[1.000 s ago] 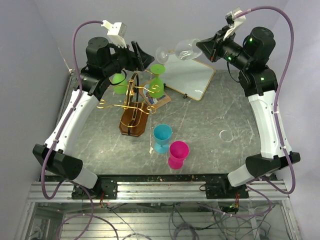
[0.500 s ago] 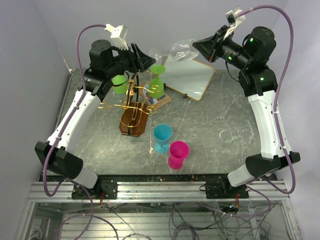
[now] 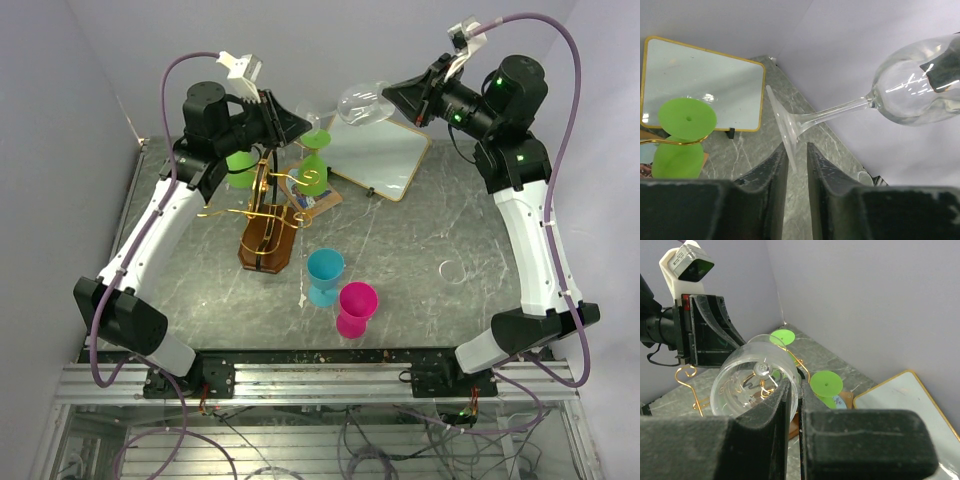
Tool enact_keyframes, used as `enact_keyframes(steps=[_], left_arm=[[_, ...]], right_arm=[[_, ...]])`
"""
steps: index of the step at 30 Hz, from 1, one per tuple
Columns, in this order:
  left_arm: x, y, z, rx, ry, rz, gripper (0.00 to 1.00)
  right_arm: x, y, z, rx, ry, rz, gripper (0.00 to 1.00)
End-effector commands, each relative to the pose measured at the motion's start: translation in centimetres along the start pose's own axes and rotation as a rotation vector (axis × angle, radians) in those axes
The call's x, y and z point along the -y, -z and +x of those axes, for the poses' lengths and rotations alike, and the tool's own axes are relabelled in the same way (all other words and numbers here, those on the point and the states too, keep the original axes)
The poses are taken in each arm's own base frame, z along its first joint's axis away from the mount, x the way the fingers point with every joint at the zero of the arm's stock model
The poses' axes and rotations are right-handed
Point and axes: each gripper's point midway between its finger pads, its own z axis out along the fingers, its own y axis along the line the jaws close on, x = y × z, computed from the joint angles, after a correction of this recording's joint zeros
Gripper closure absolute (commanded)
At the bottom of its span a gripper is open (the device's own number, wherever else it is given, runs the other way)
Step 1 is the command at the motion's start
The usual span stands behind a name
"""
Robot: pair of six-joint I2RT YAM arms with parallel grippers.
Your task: Place the wine glass upside down on the wine glass rack
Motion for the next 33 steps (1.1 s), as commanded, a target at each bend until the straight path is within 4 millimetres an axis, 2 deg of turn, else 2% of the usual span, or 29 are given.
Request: enact_keyframes(steps=[1, 7, 10, 17, 21, 28, 33], left_arm=[[1.1, 0.0, -1.1, 0.033, -0.027, 0.045, 0.73], [1.0, 0.1, -1.3, 0.027, -0.021, 0.028, 0.92], [0.8, 0.4, -1.4, 0.032, -0.024, -0.003, 0.93], [0.8, 2.0, -2.7, 0.071, -0.077, -0.038, 0.93], [0.9, 3.4, -4.1, 0.110, -0.110, -0.072, 0.93], [-1.6, 7.2, -7.7, 0.193, -0.274, -0.280, 0.93], [-2.4, 11.1, -10.3, 0.214, -0.457, -0.445, 0.93]], right_arm=[[-1.2, 0.7, -2.2, 0.068, 0.035, -0.023, 1.00], [-1.0, 0.6, -1.8, 0.062, 0.048, -0.020, 1.00], [-1.0, 0.7, -1.3, 0.050, 0.070, -0.028, 0.98], [-0.9, 0.9, 0.4, 0.004, 0.116, -0.036, 0.64], [-1.2, 1.5, 0.3, -0.009, 0.147, -0.036, 0.47], [-0.8, 3.6, -1.1, -0.019, 0.243, 0.048, 0.33], [1.0, 5.0, 0.2, -0.075, 0.314, 0.158, 0.26]])
